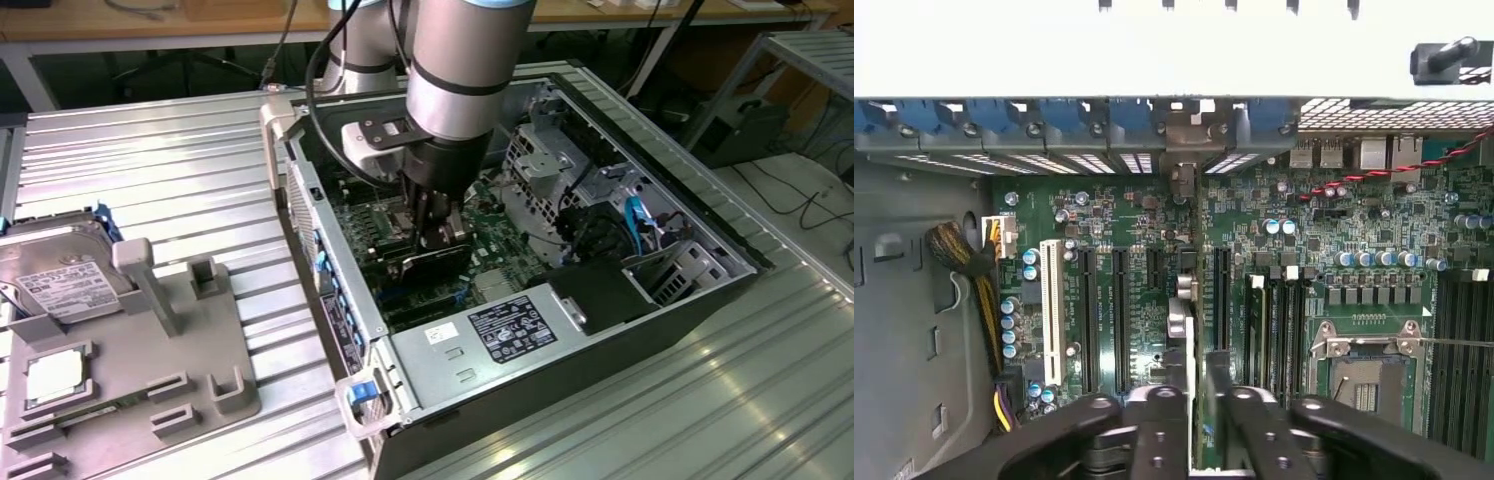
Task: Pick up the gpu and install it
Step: 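Insert the gpu into the slot, then press down on the gpu until it lock into place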
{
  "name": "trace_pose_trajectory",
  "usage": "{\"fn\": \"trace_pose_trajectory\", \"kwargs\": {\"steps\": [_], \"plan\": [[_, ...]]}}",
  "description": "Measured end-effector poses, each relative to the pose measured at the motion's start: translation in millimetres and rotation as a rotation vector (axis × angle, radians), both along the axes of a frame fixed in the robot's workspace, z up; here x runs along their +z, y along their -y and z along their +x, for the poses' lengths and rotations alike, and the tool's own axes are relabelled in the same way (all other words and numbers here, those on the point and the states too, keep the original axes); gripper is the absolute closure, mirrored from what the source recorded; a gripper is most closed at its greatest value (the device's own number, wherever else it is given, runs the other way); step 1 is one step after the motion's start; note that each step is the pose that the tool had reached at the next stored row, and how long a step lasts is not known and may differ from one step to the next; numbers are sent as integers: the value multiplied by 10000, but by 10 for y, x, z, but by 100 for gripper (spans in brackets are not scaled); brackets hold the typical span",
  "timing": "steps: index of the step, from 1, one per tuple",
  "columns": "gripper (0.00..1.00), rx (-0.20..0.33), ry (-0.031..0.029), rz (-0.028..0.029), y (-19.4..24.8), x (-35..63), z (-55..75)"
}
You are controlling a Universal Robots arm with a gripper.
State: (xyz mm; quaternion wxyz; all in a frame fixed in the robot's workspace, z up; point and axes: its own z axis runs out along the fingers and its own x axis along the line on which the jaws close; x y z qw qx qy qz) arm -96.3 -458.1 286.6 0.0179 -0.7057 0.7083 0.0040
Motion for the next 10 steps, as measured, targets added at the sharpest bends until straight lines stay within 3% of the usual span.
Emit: {"fn": "trace_pose_trajectory", "kwargs": {"steps": [3, 10], "plan": [[89, 5, -1, 0, 0, 0, 0], [89, 23, -1, 0, 0, 0, -1]]}}
